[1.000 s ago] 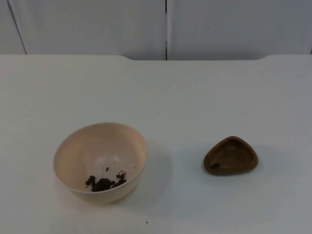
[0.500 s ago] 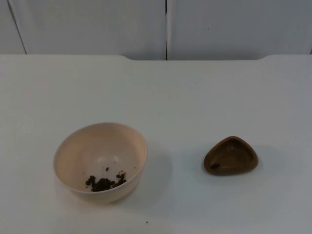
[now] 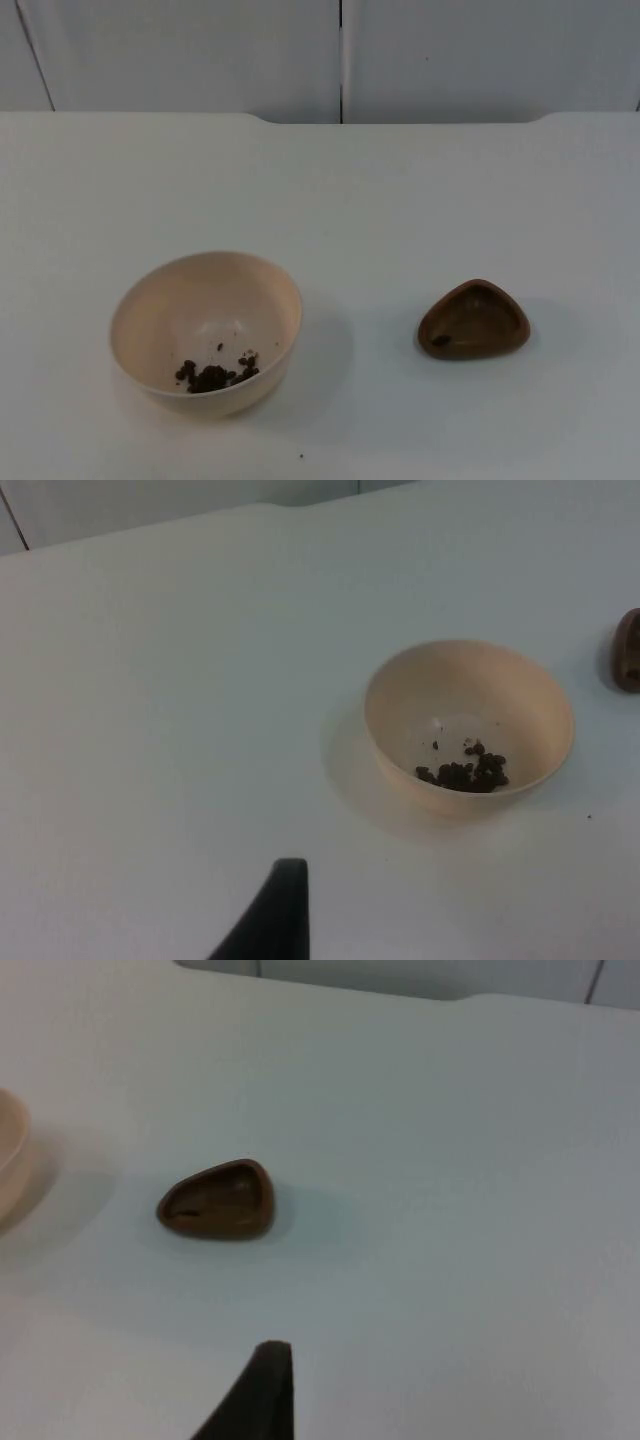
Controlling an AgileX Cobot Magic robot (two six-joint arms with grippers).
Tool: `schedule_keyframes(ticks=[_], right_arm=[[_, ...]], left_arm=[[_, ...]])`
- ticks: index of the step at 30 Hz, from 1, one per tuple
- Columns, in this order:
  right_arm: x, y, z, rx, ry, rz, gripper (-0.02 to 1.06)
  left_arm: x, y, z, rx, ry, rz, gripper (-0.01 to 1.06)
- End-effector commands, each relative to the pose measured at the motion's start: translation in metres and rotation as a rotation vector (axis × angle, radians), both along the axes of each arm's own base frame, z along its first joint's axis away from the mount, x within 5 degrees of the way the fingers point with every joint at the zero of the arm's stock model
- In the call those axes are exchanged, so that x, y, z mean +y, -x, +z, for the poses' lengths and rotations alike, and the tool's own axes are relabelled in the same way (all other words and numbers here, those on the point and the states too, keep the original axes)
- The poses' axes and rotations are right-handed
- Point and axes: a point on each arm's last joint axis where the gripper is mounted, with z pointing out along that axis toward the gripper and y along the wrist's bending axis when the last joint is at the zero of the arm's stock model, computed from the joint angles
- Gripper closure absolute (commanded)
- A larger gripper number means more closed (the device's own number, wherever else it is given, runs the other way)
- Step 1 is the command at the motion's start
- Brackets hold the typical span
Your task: Pick up the bowl with the left hand and pour the coffee beans from the cup into the bowl with the right hand.
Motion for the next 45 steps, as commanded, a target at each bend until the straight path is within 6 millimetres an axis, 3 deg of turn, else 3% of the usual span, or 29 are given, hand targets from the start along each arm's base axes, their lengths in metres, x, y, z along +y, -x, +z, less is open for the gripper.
schedule_keyframes(ticks=[1,10,21,45], right_arm=[[0.0005,0.0008,0.0009,-0.012,0.007,-0.069,-0.01],[0.0016,0.0011,0.0009,-0.012,0.008,-0.228,-0.01],[0.0013,0.0011,0.0009,-0.012,0.006,-0.187,-0.01],[0.0014,0.0011,0.0009,-0.012,0.006,-0.191,-0.01]], left_arm=[[0.0001,-0.0005,-0.0001,-0.012,0.002,0.003,0.00],[0.0001,-0.0005,-0.0001,-0.012,0.002,0.003,0.00],[0.0000,-0.0005,-0.0001,-0.012,0.002,0.017,0.00],[-0.0008,-0.0004,-0.0001,-0.014,-0.007,0.320,0.00]])
